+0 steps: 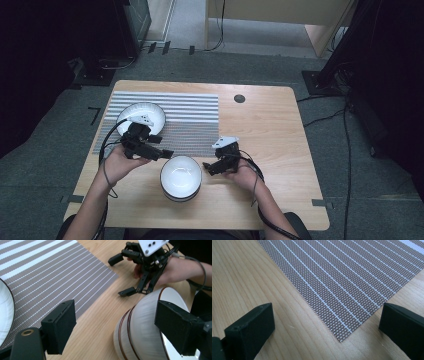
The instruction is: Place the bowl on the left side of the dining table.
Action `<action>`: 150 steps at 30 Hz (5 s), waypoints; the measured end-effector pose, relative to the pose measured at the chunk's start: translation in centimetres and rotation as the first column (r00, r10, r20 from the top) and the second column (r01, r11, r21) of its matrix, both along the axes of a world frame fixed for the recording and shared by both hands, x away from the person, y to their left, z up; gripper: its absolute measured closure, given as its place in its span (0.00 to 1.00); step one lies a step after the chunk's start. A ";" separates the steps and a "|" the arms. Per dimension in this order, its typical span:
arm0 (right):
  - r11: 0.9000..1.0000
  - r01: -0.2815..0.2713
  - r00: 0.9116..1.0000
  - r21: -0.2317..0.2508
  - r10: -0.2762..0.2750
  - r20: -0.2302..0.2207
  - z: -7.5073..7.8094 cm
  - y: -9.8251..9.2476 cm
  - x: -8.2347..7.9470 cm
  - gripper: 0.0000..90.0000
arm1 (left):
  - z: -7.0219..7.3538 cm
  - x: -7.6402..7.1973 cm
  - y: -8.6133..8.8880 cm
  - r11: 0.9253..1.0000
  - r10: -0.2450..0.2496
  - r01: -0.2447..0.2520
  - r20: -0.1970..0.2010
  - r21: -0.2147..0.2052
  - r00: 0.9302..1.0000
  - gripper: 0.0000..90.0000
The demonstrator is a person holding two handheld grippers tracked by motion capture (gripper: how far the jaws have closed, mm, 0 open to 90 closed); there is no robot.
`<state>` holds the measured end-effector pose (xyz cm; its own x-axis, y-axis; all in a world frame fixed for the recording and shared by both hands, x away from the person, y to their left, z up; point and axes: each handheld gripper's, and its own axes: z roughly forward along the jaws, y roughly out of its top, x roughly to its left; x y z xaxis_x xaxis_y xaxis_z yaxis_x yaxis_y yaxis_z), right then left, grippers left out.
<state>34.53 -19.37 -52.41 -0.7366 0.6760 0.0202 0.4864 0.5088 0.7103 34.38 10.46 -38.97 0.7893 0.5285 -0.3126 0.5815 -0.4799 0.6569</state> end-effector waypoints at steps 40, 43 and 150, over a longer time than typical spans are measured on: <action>1.000 -0.015 1.000 -0.001 0.015 -0.002 0.0 0.1 0.4 0.00 | -1.8 -2.2 -2.1 0.996 -0.086 0.087 -0.016 0.011 0.996 0.49; 1.000 -0.014 1.000 0.000 0.014 0.000 0.0 0.1 0.4 0.00 | -2.1 -2.3 -2.4 0.995 -0.098 0.099 -0.016 0.020 0.995 0.51; 0.999 0.045 0.999 0.002 -0.045 0.001 0.0 0.0 -0.2 0.00 | 0.0 -0.8 -0.3 0.986 -0.162 0.161 -0.062 -0.031 0.985 0.85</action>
<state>34.32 -19.37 -52.41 -0.7052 0.7087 0.0206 0.5080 0.4848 0.7120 33.63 10.11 -39.01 0.8417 0.3867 -0.3767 0.5387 -0.5544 0.6344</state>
